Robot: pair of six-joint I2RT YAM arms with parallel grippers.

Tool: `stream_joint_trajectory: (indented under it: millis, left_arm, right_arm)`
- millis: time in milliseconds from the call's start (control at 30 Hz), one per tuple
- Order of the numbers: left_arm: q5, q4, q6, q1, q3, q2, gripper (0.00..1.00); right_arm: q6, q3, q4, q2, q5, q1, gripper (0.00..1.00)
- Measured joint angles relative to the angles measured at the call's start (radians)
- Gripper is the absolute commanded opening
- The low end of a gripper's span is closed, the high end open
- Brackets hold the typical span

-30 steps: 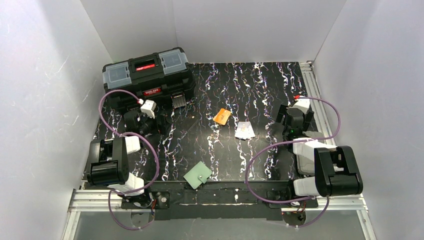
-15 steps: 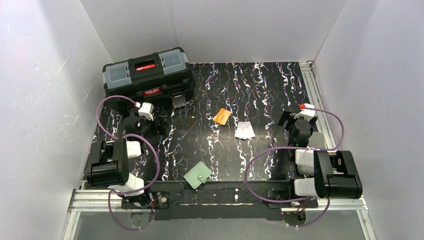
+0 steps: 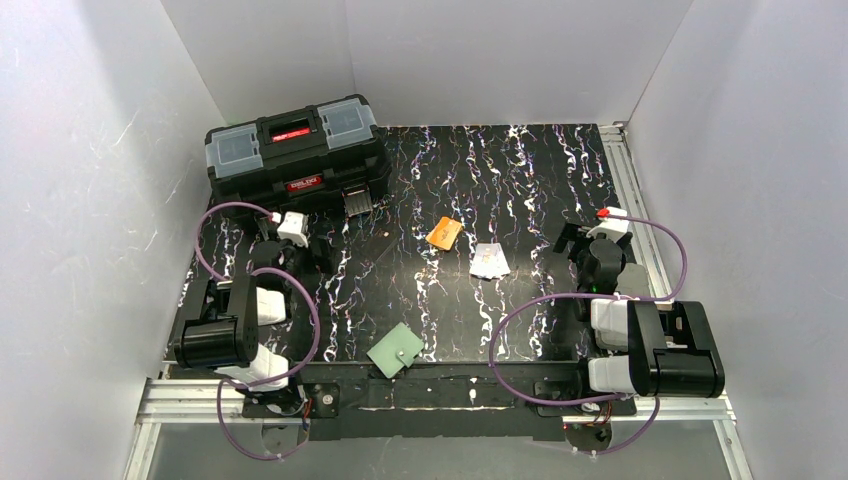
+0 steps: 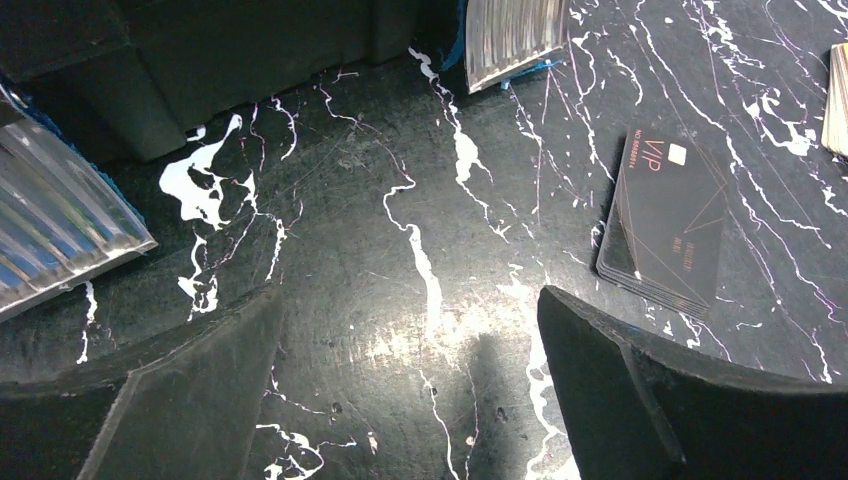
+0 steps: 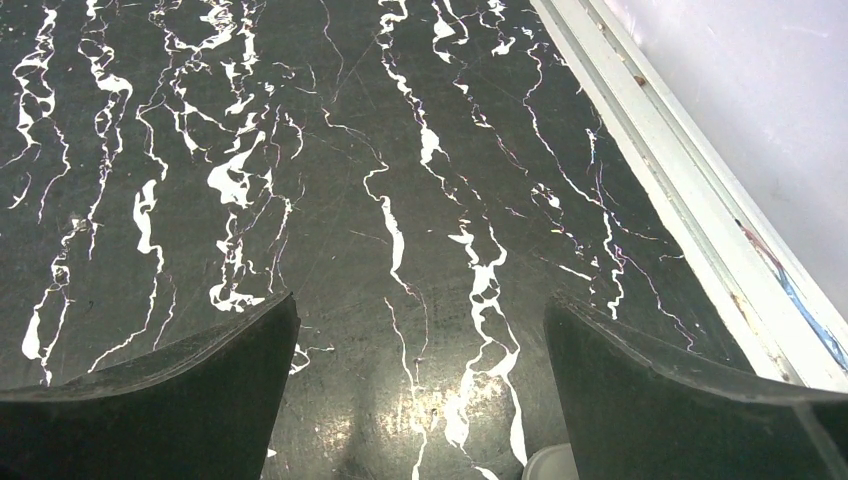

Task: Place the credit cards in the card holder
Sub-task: Reset both arms

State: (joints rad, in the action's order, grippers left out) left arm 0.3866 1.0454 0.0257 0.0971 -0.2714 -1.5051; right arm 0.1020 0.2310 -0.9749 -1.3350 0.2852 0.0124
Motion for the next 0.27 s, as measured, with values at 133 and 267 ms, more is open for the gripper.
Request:
stream_joint_trajectory:
  millis: [133,267]
  left_arm:
    - [-0.006,-0.007,0.000,-0.001,0.000,0.000,0.98]
    - [-0.010,-0.013,0.000,-0.001,0.000,0.000,0.98]
  right_arm:
    - [0.000,0.000,0.000,0.000,0.000,0.000,0.98]
    - [0.000,0.000,0.001,0.000,0.000,0.000,0.98]
